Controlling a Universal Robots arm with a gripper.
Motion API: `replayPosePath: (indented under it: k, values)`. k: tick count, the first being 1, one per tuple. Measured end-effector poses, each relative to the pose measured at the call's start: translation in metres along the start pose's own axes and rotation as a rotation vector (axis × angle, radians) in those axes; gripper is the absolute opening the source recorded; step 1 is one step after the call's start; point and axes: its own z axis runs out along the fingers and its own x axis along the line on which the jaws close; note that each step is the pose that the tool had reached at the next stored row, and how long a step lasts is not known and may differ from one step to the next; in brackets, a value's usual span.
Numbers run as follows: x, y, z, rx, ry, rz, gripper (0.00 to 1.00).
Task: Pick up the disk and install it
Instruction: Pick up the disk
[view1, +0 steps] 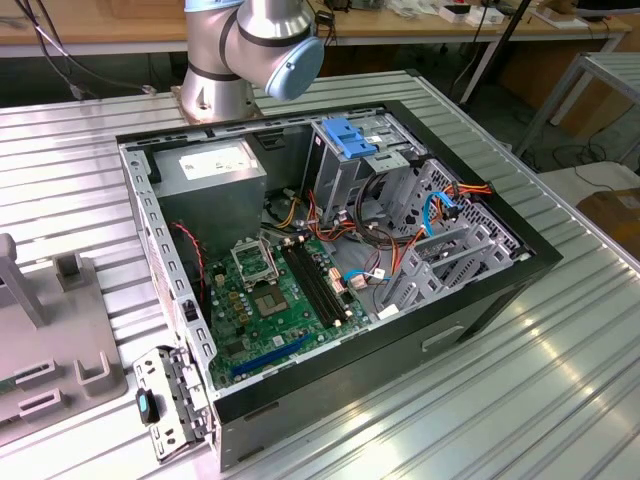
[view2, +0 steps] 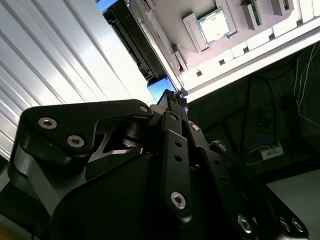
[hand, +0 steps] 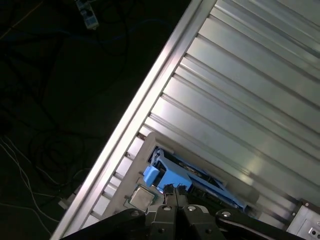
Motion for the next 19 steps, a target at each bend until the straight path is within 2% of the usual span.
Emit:
replayPosePath:
  k: [6,14,19]
  values:
    - [0.0,0.0,0.0,-0.0001,0.0,-0.037,0.11]
    - [0.0,0.0,0.0,-0.0001,0.0001,-0.042,0.11]
    - [0.0,0.0,0.0,-0.0003,0.0001,-0.086,0.11]
